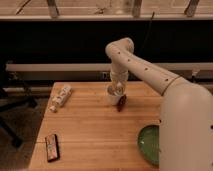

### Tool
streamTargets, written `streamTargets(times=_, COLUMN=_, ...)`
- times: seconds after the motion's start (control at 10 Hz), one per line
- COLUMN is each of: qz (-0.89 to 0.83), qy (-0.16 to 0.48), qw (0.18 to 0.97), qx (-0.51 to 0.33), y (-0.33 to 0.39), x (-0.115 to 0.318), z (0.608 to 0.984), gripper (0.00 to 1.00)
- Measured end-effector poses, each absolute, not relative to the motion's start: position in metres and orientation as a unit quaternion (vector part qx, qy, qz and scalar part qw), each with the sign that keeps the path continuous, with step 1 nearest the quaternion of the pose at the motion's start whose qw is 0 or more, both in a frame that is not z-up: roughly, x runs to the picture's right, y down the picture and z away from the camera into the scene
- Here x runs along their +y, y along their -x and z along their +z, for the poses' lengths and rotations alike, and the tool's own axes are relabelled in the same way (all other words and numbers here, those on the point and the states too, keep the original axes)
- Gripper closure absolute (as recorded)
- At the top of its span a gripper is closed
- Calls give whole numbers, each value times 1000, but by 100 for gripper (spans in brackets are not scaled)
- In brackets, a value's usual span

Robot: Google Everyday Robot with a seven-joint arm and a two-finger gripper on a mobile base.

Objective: Place the white sponge in the ceramic cup

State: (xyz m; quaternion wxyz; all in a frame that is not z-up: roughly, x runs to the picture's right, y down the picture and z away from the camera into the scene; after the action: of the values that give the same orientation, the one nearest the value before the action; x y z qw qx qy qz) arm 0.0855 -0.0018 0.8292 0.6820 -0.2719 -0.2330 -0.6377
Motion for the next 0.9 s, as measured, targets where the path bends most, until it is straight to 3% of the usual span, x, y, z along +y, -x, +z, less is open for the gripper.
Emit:
streamTargets(times=0.1, qz=-639, qy=271, qw=681, qx=-233, y=-83, x=-5, z=833, gripper=95)
streamTargets(times=0.7, qz=-646, qy=256, qw=678, qx=-238, y=-71, x=-15, z=833, gripper=36)
streamTargets(times=0.9, qz=-647, qy=250, qw=679, qx=-241, y=-70, x=-18, z=829, gripper=21)
